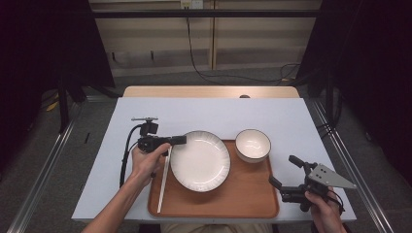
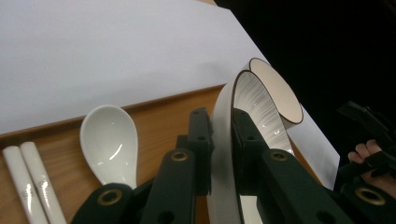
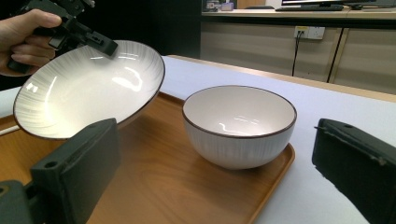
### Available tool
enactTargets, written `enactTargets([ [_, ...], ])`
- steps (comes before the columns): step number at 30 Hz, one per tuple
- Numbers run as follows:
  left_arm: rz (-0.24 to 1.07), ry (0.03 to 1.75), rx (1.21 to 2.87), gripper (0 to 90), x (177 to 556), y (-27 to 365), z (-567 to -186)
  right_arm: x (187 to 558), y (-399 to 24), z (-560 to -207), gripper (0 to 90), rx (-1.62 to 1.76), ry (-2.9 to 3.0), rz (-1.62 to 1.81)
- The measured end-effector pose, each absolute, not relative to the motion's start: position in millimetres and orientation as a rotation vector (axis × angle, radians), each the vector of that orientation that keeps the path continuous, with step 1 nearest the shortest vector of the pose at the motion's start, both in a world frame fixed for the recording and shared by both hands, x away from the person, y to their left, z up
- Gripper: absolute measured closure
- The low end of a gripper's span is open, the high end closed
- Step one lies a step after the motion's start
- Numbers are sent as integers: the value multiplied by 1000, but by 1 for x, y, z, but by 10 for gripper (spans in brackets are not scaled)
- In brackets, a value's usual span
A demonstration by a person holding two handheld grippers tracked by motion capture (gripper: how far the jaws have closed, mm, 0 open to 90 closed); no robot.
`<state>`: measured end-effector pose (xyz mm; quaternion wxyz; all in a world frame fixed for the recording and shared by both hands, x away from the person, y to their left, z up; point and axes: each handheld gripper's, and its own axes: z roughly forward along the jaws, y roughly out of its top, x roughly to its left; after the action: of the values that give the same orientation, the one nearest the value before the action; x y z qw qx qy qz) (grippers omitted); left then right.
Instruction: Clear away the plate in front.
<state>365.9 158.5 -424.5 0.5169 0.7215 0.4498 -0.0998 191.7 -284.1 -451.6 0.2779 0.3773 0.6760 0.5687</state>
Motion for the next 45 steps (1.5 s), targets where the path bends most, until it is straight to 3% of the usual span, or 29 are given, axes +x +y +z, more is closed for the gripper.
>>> enactTargets([
  [21, -342, 1054, 1827, 802, 366, 128, -450, 192, -282, -452, 11, 1015, 1813, 1525],
  [45, -126, 1007, 2005, 844, 364, 118, -455, 192, -282, -452, 11, 1010, 1826, 1528],
])
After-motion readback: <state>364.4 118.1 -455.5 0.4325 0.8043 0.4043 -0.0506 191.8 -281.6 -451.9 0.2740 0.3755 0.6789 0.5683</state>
